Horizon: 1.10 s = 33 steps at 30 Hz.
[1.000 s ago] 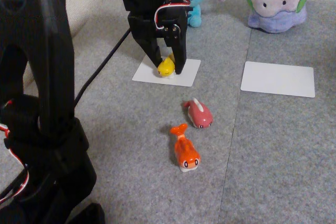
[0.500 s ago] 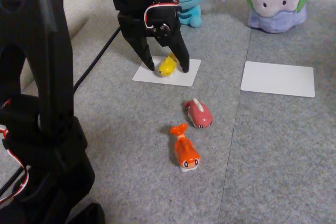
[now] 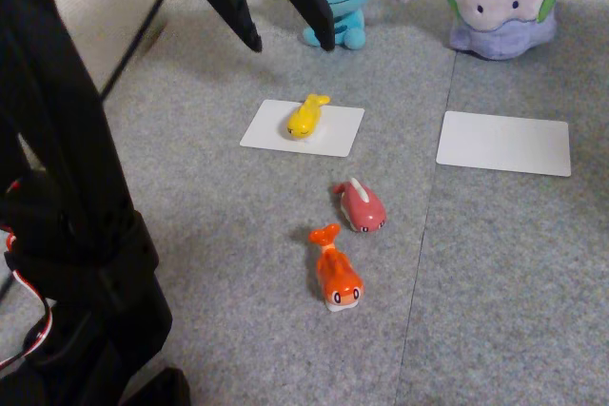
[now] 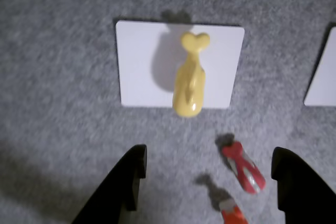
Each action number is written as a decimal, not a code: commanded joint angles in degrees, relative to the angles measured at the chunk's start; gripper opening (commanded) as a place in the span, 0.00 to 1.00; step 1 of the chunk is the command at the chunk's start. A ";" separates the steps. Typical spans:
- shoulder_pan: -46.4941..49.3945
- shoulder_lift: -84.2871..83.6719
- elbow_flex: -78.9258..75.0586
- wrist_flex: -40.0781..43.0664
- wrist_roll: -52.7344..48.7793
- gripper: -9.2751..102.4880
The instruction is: Wooper wants to eat egg sudhi, and Goomy wants to eat shrimp sushi
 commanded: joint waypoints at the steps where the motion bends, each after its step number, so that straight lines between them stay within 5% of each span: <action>1: -0.97 5.80 -2.90 3.60 -0.35 0.33; 10: -3.87 16.88 -2.29 16.87 -4.04 0.33; 33: 1.85 58.80 44.82 15.56 -36.56 0.33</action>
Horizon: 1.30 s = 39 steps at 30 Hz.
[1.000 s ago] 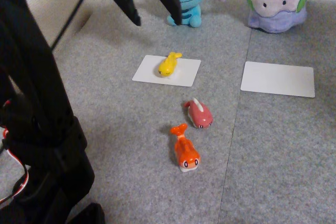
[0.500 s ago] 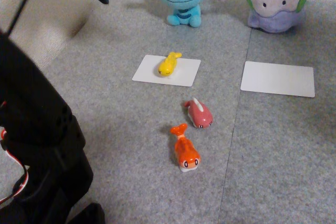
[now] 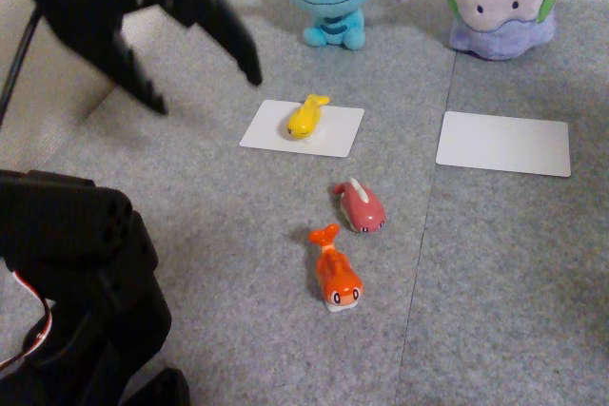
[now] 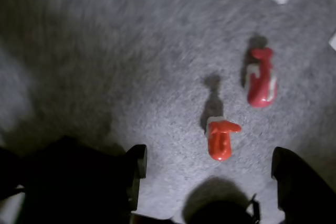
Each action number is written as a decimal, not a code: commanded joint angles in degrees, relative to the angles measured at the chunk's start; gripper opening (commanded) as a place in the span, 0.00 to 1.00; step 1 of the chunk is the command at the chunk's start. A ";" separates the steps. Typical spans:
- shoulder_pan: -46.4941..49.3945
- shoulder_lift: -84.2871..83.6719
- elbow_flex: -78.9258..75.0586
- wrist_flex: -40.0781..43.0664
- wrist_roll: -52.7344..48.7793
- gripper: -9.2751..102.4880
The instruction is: Wooper wants to eat egg sudhi, and Goomy wants to eat shrimp sushi
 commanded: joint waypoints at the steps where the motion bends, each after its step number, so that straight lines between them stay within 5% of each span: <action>1: 3.78 4.48 3.69 -0.79 -5.54 0.33; 7: 17.31 4.83 8.44 -7.21 -14.68 0.33; 23: 37.97 -16.52 8.44 -8.17 -36.47 0.33; 39: 42.89 -36.91 8.44 -22.59 -41.04 0.33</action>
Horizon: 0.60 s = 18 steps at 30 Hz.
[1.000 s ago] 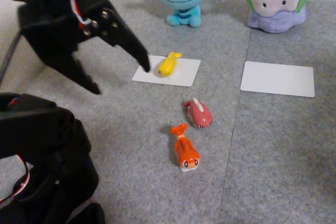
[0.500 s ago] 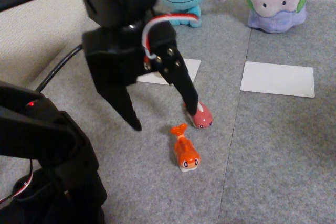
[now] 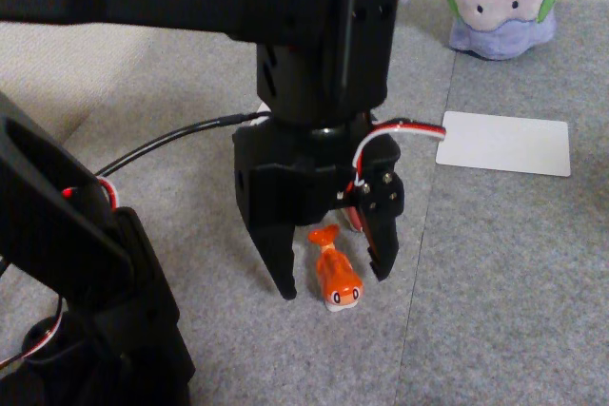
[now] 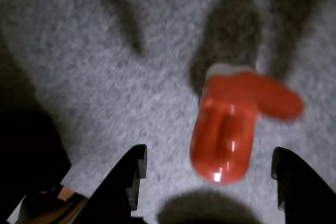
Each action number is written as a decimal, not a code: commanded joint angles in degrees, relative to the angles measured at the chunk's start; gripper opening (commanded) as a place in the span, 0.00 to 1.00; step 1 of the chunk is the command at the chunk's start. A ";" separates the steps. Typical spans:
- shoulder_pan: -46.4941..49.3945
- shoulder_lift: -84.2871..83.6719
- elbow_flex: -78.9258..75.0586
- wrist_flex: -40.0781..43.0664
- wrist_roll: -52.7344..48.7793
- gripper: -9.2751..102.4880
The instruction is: Wooper wants to eat egg sudhi, and Goomy wants to eat shrimp sushi
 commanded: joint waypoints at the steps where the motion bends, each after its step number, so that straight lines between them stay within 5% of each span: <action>1: 0.18 -3.52 -0.26 -2.29 -0.09 0.33; 18: -1.23 -7.47 -0.26 -8.17 1.76 0.23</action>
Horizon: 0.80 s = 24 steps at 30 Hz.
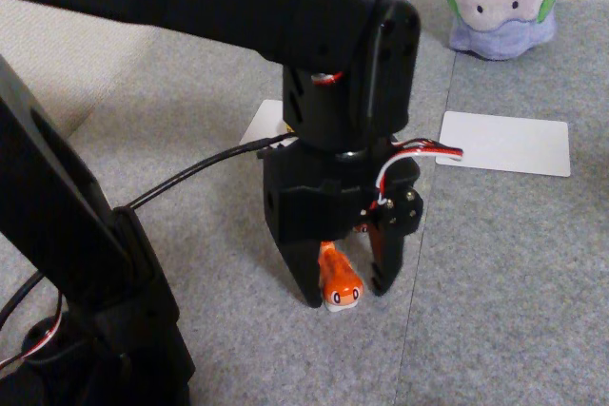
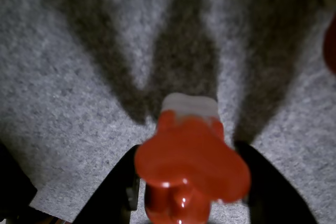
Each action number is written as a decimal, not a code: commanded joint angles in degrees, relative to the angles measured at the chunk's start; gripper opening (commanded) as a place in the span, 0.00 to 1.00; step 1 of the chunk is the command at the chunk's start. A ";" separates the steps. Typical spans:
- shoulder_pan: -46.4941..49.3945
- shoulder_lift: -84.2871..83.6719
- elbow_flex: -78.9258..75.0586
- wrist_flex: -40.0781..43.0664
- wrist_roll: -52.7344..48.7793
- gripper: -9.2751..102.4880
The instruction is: Wooper wants to eat egg sudhi, and Goomy wants to eat shrimp sushi
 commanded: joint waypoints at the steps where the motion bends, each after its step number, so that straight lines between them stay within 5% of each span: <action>1: -0.53 -0.18 0.00 0.26 1.67 0.22; 24: -0.62 0.88 -0.62 1.23 2.20 0.12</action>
